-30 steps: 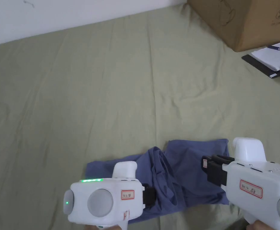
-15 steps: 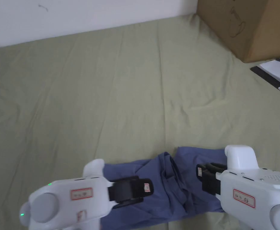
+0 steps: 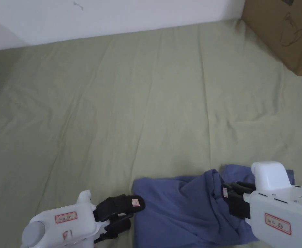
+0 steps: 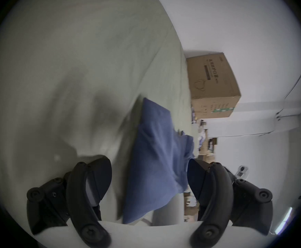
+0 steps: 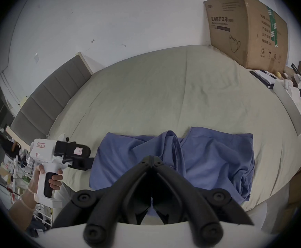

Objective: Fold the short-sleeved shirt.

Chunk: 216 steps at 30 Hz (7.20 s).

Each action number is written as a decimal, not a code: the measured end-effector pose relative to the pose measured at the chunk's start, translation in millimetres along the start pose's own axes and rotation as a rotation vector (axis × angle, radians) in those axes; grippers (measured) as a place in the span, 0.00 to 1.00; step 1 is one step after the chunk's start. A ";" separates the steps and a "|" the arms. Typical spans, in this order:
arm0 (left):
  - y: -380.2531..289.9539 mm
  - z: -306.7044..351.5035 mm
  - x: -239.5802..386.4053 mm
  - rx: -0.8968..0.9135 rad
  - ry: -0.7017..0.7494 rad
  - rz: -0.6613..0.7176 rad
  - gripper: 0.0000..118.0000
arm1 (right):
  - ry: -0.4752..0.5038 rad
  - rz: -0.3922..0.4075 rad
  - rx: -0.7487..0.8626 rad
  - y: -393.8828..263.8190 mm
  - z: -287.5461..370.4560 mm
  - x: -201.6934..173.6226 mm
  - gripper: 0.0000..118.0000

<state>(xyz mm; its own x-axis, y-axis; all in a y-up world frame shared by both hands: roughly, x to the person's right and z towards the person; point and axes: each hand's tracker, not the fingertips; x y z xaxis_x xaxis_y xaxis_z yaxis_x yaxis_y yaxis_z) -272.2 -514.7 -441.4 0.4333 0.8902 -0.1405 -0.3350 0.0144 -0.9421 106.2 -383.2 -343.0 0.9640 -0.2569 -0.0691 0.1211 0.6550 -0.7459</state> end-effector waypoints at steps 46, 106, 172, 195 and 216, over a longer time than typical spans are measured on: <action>-11.2 84.8 143.1 -0.015 0.253 -0.333 0.06 | -0.010 -0.010 0.009 -1.4 10.1 7.6 0.00; -47.6 8.6 116.6 -0.096 0.204 -0.407 0.07 | 0.114 0.133 -0.079 -5.5 -24.1 -19.2 0.00; 195.0 293.0 -33.4 0.012 1.429 -0.544 0.92 | 0.168 0.272 0.110 47.6 -29.2 -165.6 0.00; -7.9 143.2 206.4 0.726 0.885 -0.843 0.00 | 0.094 0.206 0.354 76.2 31.7 -108.1 0.00; -120.5 97.4 305.0 1.081 0.627 -1.024 1.00 | -0.073 0.201 0.692 97.1 131.6 -97.7 0.15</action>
<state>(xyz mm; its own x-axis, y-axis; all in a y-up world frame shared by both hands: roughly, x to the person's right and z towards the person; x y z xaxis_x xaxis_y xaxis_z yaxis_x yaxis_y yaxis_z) -181.1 -200.6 -341.1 0.9996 -0.0066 0.0287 0.0097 0.9941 -0.1083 55.0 -201.0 -321.5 0.9938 -0.0514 -0.0983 0.0383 0.9906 -0.1314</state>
